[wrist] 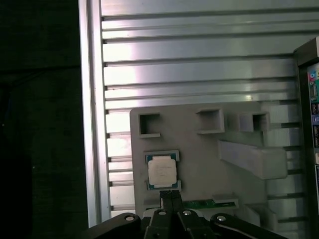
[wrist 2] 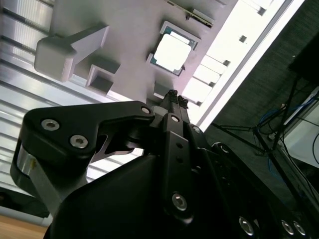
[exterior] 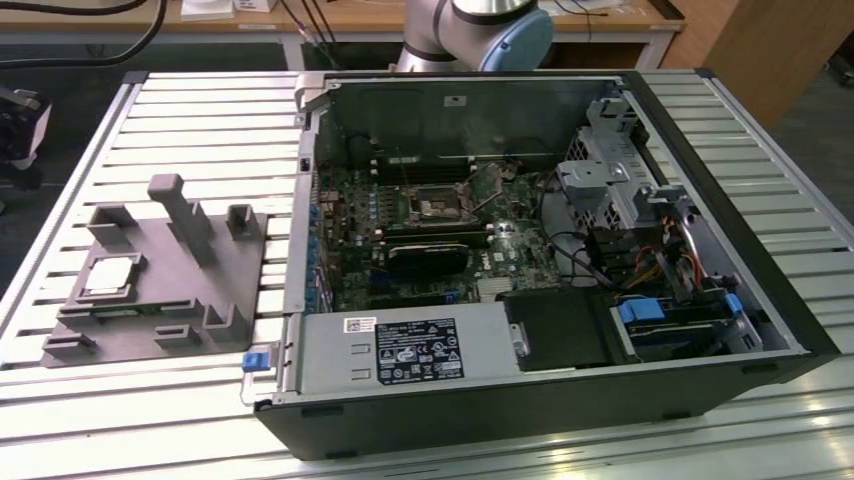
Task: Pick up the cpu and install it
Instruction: 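Pick up the cpu and move it towards the insertion slot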
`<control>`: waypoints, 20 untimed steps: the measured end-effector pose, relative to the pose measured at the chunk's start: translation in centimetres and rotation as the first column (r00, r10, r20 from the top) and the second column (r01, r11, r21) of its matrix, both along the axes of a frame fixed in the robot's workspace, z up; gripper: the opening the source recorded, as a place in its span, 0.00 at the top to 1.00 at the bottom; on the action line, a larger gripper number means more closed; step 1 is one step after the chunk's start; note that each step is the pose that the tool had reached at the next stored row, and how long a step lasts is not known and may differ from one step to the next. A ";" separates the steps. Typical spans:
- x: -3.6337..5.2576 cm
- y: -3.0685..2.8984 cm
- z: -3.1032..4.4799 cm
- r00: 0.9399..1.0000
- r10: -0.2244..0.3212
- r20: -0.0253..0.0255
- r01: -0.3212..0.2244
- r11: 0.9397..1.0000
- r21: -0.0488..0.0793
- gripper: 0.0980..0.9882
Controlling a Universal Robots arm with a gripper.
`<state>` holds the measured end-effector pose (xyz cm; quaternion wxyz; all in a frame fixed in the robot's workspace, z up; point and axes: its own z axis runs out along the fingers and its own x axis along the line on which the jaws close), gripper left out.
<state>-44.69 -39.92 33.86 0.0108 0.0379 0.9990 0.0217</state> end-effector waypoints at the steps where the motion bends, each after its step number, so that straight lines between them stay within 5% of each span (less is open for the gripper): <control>1: 0.00 0.00 -0.08 1.000 0.000 0.000 0.000 1.000 0.000 0.99; 10: 0.00 0.00 -1.29 1.000 0.001 0.000 -0.001 1.000 0.000 0.99; 14: 0.00 0.00 -1.93 1.000 0.023 -0.007 -0.023 1.000 -0.001 0.99; 20: 0.00 0.00 -2.62 1.000 0.025 -0.008 -0.025 1.000 -0.001 0.99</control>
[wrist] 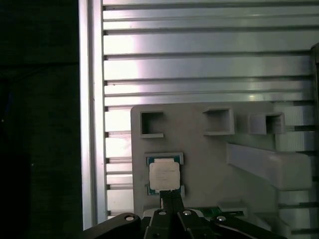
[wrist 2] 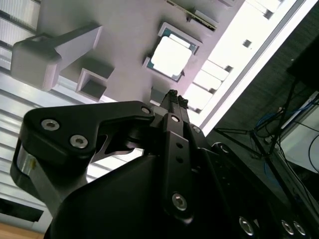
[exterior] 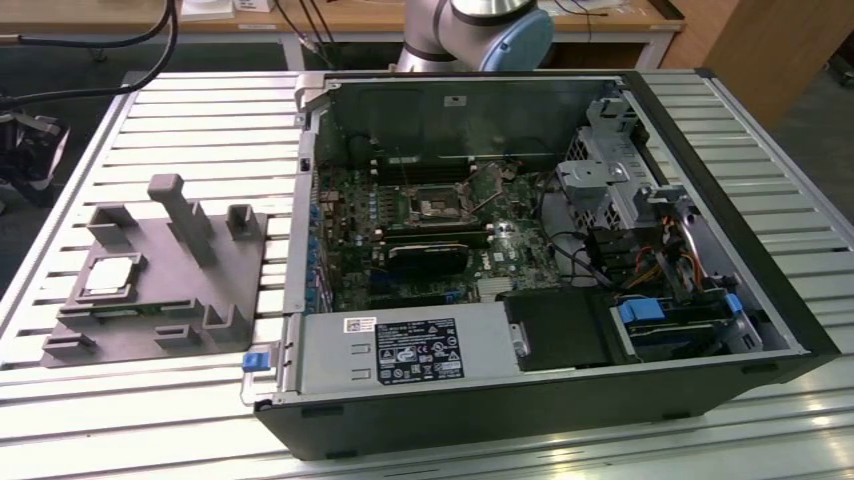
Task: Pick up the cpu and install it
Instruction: 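Pick up the cpu and move it towards the insertion slot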
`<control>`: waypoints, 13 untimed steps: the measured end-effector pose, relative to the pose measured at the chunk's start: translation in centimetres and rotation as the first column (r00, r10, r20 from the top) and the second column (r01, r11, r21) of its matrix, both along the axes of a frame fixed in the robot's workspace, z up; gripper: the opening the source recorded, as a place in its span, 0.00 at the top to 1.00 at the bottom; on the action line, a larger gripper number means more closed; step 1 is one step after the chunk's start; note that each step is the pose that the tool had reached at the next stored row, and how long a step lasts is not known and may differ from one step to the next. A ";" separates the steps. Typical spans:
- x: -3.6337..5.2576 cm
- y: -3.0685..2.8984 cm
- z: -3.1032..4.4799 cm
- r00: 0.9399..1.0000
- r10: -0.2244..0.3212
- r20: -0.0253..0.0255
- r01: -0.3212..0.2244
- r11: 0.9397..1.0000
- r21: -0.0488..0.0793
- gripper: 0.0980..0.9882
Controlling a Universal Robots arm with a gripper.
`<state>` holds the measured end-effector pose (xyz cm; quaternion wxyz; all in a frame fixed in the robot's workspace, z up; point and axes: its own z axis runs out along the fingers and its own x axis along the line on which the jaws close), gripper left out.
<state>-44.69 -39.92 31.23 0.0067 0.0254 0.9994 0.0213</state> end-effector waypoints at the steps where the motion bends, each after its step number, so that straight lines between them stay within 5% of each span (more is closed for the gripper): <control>1: 0.00 0.00 -0.11 1.000 0.000 0.000 0.000 1.000 0.000 0.99; 13: 0.00 -0.02 -1.24 1.000 0.000 0.000 0.000 1.000 0.000 0.99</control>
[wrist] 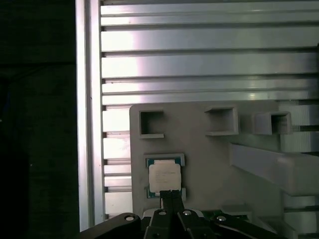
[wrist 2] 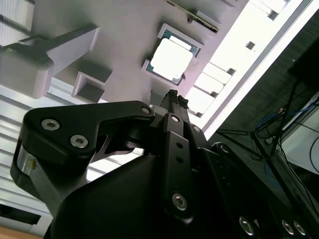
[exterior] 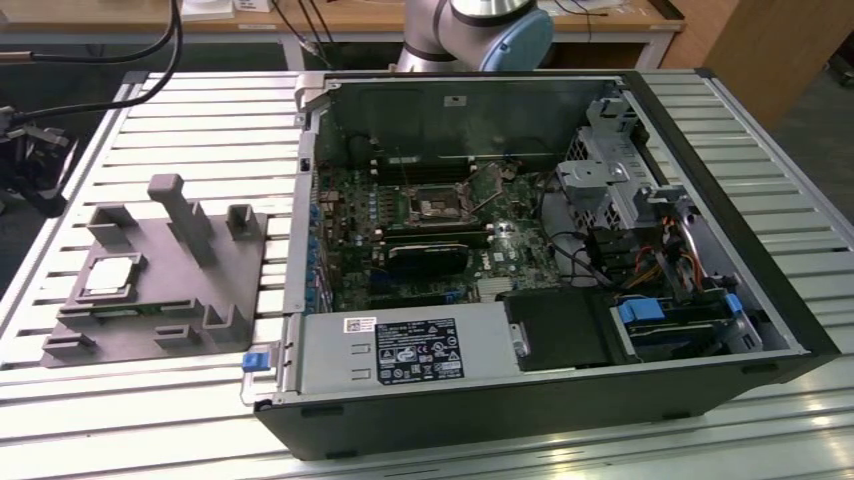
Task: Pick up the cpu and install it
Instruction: 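Pick up the cpu and move it towards the insertion slot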
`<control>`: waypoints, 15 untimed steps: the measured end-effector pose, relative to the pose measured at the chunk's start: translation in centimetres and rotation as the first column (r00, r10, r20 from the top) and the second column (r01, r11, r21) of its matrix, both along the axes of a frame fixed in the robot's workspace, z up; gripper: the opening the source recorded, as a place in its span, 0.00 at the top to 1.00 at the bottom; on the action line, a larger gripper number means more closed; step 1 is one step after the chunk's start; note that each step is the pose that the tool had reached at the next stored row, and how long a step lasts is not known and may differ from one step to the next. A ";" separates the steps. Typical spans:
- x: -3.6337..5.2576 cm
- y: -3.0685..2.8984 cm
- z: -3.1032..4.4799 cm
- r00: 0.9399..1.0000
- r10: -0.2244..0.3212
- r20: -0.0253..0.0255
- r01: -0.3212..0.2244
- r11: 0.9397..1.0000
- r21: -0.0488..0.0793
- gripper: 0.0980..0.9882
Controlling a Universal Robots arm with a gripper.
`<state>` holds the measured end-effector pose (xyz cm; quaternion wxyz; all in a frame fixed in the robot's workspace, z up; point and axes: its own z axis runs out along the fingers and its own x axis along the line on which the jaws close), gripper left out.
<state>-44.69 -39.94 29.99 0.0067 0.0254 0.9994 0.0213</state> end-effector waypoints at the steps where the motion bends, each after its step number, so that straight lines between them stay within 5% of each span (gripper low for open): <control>1: 0.00 -0.01 -0.09 1.000 0.000 0.000 0.000 1.000 0.000 0.99; 8: 0.00 -0.04 -0.72 1.000 0.000 0.000 0.000 1.000 0.000 0.98; 15: 0.00 -0.07 -1.48 1.000 0.000 0.000 0.000 1.000 0.000 0.65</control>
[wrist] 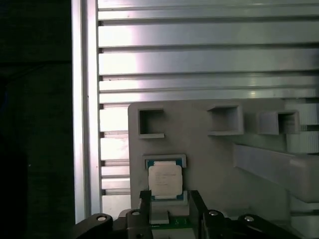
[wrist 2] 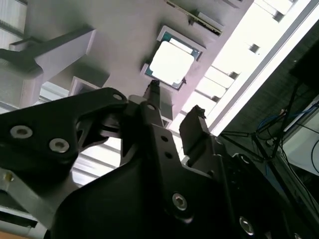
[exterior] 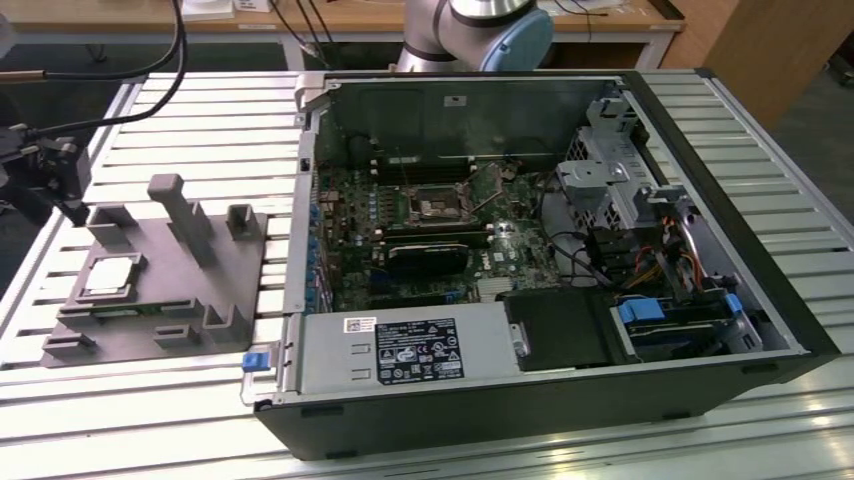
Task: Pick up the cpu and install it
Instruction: 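Pick up the cpu and move it towards the insertion slot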
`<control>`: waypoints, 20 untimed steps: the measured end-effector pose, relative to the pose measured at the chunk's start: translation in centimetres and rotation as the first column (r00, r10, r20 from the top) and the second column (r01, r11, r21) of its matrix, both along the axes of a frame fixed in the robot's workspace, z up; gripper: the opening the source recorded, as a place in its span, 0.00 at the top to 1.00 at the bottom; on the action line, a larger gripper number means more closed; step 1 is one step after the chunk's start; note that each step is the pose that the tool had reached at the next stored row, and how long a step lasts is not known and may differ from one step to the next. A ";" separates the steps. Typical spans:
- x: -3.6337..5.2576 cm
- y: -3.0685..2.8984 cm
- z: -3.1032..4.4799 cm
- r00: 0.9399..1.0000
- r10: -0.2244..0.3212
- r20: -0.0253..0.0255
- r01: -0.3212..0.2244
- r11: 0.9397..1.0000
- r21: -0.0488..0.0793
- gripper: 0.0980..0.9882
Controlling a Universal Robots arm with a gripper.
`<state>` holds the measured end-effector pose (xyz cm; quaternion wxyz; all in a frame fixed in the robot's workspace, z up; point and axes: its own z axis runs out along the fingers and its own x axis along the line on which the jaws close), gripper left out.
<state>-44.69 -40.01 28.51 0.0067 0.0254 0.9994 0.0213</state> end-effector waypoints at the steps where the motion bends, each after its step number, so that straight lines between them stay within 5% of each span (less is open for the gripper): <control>1: 0.00 0.00 -0.12 1.000 0.000 0.000 0.000 1.000 0.000 0.59; 8: 0.00 -0.13 -1.02 1.000 0.005 -0.003 -0.005 1.000 0.000 0.32; 20: 0.00 -0.29 -2.36 1.000 0.019 -0.006 -0.019 1.000 0.000 0.32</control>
